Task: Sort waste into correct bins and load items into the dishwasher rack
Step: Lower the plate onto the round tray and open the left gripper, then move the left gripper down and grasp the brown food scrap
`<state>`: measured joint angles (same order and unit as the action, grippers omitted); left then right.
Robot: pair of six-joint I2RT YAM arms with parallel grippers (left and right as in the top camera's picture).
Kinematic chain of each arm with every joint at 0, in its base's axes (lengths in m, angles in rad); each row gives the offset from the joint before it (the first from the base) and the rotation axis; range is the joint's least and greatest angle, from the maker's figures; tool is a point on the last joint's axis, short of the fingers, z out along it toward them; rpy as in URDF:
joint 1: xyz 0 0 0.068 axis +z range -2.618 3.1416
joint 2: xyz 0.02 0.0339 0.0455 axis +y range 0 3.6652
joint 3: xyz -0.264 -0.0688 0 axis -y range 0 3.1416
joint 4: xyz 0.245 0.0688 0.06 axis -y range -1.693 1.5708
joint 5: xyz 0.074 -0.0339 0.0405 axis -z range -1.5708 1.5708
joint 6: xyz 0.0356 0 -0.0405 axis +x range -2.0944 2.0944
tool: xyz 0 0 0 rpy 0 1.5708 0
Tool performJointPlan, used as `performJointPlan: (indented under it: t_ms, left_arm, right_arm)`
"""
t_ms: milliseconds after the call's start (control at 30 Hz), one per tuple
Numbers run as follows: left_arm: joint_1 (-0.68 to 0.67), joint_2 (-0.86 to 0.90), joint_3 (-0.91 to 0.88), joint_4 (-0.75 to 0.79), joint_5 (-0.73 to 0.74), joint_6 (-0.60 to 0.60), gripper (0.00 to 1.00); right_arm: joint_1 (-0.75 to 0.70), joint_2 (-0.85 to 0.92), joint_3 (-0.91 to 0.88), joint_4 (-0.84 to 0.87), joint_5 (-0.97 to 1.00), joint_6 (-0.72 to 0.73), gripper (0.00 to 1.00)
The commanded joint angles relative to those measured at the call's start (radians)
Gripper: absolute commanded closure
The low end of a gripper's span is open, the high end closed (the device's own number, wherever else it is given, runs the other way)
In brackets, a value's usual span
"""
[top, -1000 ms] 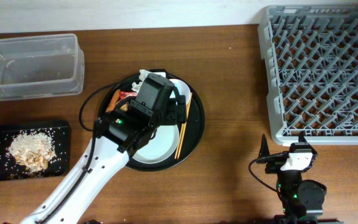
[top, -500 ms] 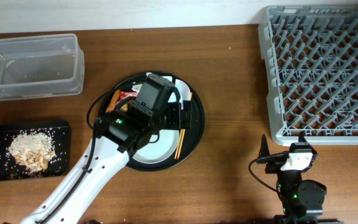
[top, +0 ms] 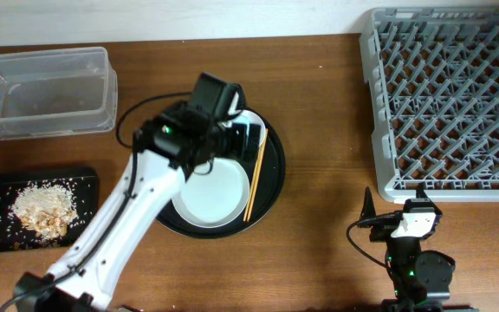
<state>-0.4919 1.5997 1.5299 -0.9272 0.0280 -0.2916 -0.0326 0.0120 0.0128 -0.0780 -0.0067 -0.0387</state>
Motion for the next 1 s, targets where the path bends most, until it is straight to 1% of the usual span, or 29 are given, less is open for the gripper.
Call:
performJointPlan:
  t_ms: [0, 100, 200, 300, 433, 533, 633, 700, 767, 800, 833, 867, 900, 967]
  left_arm:
    - [0.015, 0.005, 0.04, 0.07, 0.007, 0.039, 0.01]
    - [0.015, 0.007, 0.039, 0.111, -0.142, 0.039, 0.01]
    - [0.023, 0.022, 0.038, 0.103, -0.356, 0.039, 0.01]
    - [0.053, 0.04, 0.038, 0.062, -0.418, 0.005, 0.01]
    - [0.158, 0.068, 0.038, -0.014, -0.416, -0.087, 0.01]
    - [0.251, 0.087, 0.038, -0.028, -0.388, -0.089, 0.01]
    - [0.332, 0.118, 0.038, -0.03, -0.26, -0.089, 0.01]
    - [0.36, 0.147, 0.038, -0.033, -0.19, -0.064, 0.01]
    - [0.37, 0.189, 0.034, -0.033, -0.174, -0.044, 0.01]
    - [0.371, 0.212, 0.033, -0.032, -0.174, -0.044, 0.04]
    - [0.37, 0.262, 0.033, -0.029, -0.172, -0.045, 0.18]
    - [0.37, 0.289, 0.033, -0.026, -0.158, -0.044, 0.26]
    - [0.37, 0.307, 0.033, -0.024, -0.144, -0.044, 0.28]
    - [0.369, 0.337, 0.033, -0.005, -0.112, -0.044, 0.28]
  right_arm:
    - [0.006, -0.008, -0.007, -0.004, 0.008, -0.006, 0.02]
    - [0.006, -0.009, -0.007, -0.004, 0.008, -0.006, 0.02]
    - [0.006, -0.009, -0.007, -0.004, 0.008, -0.006, 0.02]
    - [0.006, -0.009, -0.007, -0.004, 0.008, -0.006, 0.02]
    - [0.006, -0.009, -0.007, -0.004, 0.008, -0.006, 0.02]
    - [0.006, -0.009, -0.007, -0.004, 0.008, -0.006, 0.02]
    - [0.006, -0.009, -0.007, -0.004, 0.008, -0.006, 0.02]
    - [0.006, -0.009, -0.007, -0.004, 0.008, -0.006, 0.02]
    - [0.006, -0.009, -0.007, -0.004, 0.008, -0.006, 0.02]
    - [0.006, -0.009, -0.007, -0.004, 0.008, -0.006, 0.02]
    - [0.006, -0.009, -0.007, -0.004, 0.008, -0.006, 0.02]
    - [0.006, -0.009, -0.007, -0.004, 0.008, -0.006, 0.02]
    - [0.006, -0.009, -0.007, -0.004, 0.008, -0.006, 0.02]
    - [0.006, -0.009, -0.007, -0.004, 0.008, -0.006, 0.02]
